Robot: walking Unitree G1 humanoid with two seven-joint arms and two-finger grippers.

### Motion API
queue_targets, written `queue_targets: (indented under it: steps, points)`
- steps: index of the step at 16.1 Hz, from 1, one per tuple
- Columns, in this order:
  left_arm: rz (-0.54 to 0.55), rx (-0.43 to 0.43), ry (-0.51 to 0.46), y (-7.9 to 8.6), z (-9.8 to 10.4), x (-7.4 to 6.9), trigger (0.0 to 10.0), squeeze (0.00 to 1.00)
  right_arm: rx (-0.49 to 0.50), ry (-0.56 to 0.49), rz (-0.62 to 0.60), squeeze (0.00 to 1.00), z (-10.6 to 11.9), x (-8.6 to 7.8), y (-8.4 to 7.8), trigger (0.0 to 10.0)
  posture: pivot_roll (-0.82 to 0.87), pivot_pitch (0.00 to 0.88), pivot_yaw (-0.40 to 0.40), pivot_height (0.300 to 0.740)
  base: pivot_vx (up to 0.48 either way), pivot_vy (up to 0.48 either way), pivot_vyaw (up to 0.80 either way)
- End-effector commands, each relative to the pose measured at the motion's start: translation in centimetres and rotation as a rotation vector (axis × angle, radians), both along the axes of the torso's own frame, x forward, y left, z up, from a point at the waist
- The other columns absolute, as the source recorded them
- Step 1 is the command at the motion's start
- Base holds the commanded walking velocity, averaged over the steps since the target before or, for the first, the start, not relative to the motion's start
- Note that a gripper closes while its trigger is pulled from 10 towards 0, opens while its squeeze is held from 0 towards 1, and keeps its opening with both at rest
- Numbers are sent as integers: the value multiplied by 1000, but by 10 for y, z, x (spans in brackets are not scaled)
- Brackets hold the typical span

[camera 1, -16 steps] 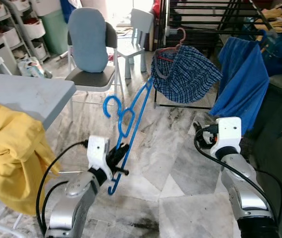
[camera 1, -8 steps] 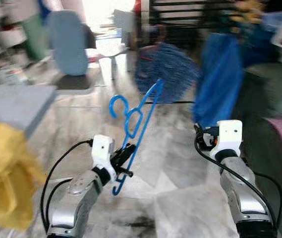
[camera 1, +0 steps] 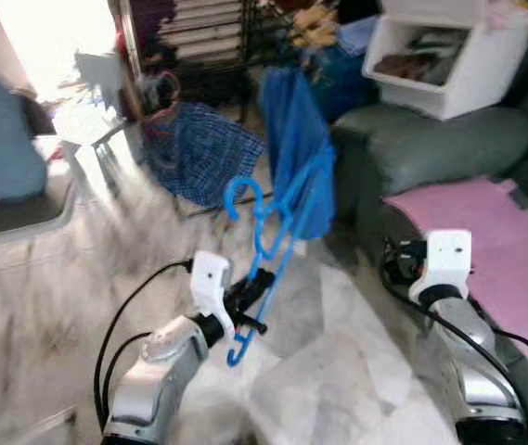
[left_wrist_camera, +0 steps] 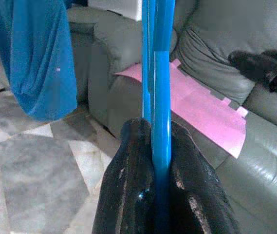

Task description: Hang hanger

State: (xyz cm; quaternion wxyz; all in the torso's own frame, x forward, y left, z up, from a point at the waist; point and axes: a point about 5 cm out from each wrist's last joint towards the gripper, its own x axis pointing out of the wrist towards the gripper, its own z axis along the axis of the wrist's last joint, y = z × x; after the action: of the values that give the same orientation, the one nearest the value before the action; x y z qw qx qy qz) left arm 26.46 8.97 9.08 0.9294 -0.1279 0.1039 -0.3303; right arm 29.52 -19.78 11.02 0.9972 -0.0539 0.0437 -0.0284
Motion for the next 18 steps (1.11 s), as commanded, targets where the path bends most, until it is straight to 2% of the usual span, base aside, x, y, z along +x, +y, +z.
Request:
queue_targets:
  steps: [1, 6, 15, 18]
  points:
    - [32, 12, -6, 11, 0, 1, 10000, 0, 12, -31, 34, 0, 7, 3, 11, 10000, -152, 0, 49, 740, 337, 0, 0]
    - [37, 8, 2, 11, -1, 0, 10000, 0, 6, -25, 38, 0, 6, 2, 11, 10000, -155, 0, 53, 740, 216, 0, 0]
    - [17, 23, 14, 7, -2, -2, 10000, 0, -4, -20, 48, 0, 5, 1, 12, 10000, -155, 0, 54, 740, 0, 469, 0]
    - [9, 35, -24, 5, 5, -1, 10000, 0, -8, -20, 71, 0, 5, -1, 15, 10000, -149, 0, 53, 740, 0, 291, 0]
